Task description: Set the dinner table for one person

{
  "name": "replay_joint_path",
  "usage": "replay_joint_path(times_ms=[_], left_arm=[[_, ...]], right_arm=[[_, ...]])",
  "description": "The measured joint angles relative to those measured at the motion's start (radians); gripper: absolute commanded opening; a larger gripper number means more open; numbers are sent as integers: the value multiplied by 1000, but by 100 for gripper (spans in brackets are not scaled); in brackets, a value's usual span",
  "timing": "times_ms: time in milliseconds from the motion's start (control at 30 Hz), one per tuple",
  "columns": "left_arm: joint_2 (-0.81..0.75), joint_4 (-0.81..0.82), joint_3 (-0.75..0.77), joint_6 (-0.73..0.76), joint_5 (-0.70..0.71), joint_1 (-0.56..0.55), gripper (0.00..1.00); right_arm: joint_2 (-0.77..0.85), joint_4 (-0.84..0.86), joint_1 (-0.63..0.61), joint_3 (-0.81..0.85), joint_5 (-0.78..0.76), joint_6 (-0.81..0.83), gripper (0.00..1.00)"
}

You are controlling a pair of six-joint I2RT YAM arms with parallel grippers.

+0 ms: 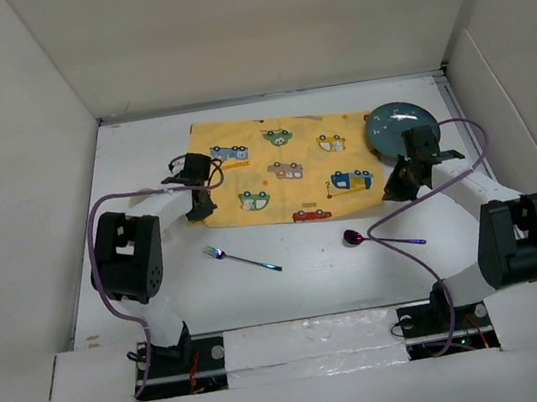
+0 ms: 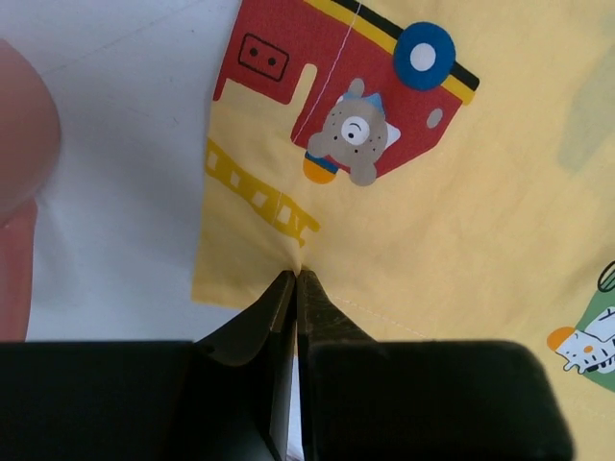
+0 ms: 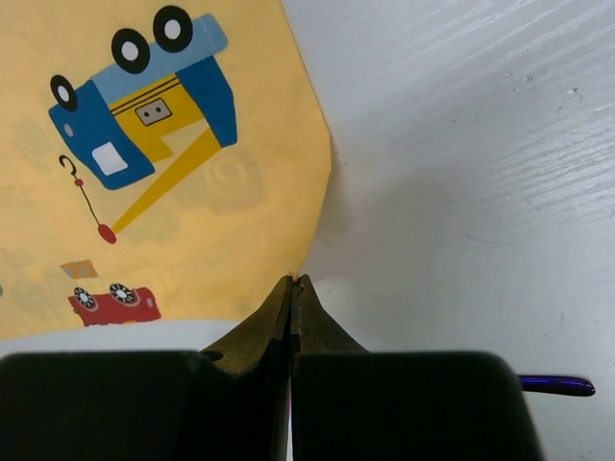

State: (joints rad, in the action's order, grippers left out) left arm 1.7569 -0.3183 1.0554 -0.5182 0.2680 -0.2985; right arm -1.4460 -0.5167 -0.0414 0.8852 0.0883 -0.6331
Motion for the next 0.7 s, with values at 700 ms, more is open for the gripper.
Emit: replay_joint_path(times_ms=[700], left_arm=[[-201,-102,-197,-55,-27,2,25]], right_arm=[[-19,31,16,-51,43,-19,0]])
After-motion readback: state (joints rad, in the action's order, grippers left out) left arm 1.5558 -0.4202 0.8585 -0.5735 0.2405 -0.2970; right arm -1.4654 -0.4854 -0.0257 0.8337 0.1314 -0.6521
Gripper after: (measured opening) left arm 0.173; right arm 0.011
